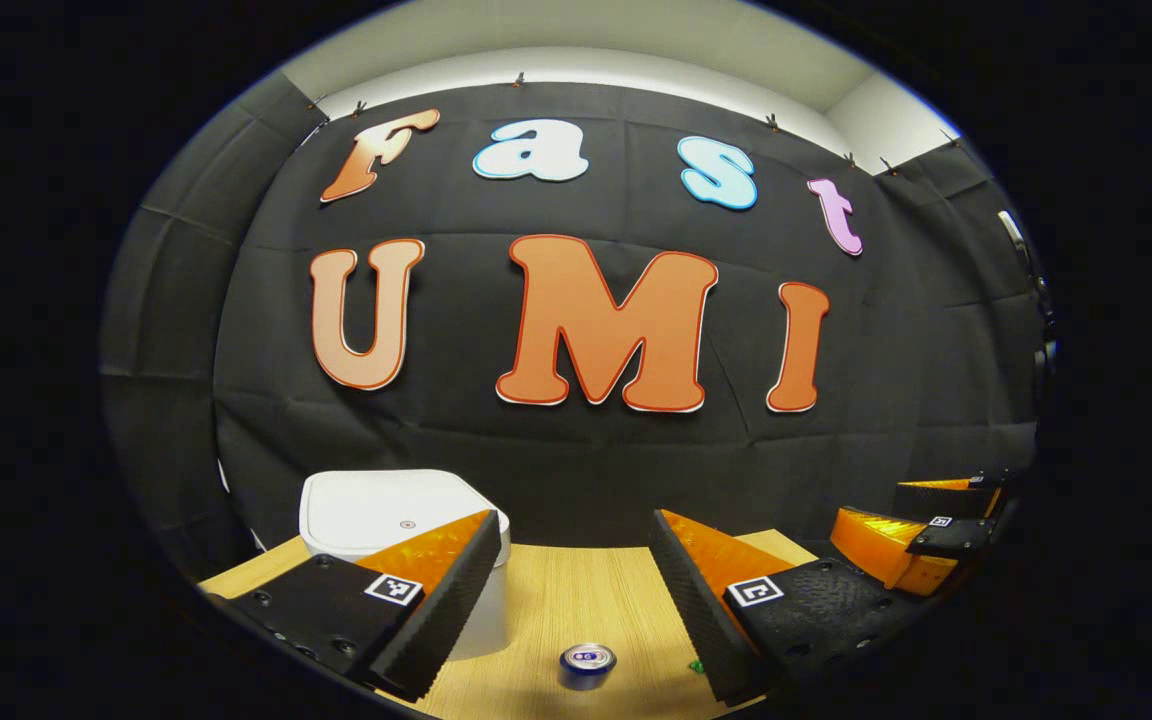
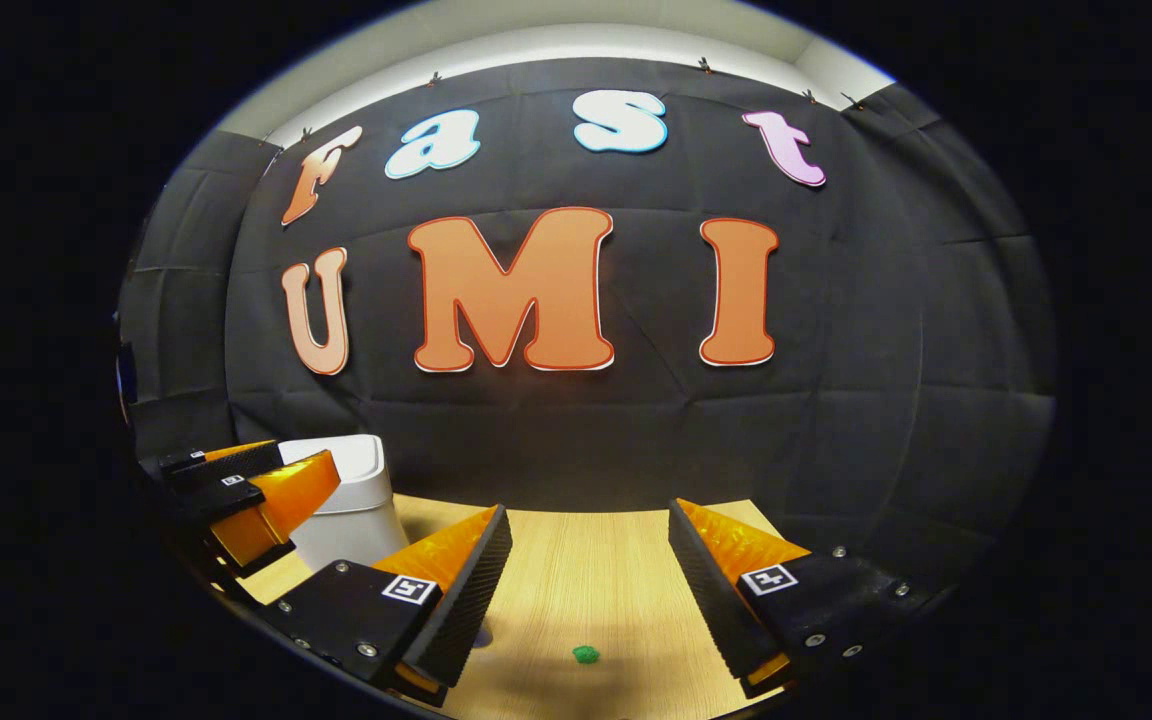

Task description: Press the lid of the desktop garbage bin to open it, pick up the crumpled paper on the desktop and throw it into the bin, then pick up the pop can on the desktop and drop it into the bin, and finally close the garbage bin lid.

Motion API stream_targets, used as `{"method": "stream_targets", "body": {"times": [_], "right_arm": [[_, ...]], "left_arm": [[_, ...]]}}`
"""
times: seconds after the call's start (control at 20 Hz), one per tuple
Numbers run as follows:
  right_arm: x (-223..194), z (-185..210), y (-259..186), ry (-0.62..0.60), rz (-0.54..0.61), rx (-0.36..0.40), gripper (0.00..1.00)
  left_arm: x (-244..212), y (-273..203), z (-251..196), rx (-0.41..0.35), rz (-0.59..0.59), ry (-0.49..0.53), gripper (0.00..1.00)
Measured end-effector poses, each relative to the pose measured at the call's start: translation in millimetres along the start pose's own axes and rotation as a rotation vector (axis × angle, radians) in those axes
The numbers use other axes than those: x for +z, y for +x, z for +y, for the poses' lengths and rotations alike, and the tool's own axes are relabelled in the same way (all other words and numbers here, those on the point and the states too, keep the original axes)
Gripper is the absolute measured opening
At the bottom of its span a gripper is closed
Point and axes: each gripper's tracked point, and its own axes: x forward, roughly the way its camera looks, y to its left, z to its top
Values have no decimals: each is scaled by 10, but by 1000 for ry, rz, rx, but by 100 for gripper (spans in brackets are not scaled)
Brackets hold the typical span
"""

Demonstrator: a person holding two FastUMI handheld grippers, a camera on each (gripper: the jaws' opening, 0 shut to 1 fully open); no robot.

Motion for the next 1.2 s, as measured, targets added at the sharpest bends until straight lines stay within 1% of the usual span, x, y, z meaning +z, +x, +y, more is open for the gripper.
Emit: {"method": "stream_targets", "body": {"times": [0.35,0.55,0.95,1.2], "right_arm": [[26,64,23,-5,-2,15,94],[34,36,30,-8,-4,16,94],[36,-89,54,-20,-7,-19,94],[48,-84,65,-7,-6,-15,95]], "left_arm": [[34,-9,32,-1,-4,7,95],[44,10,25,-3,-6,12,94],[43,35,12,1,-4,4,95],[57,44,66,22,-15,9,95]]}}
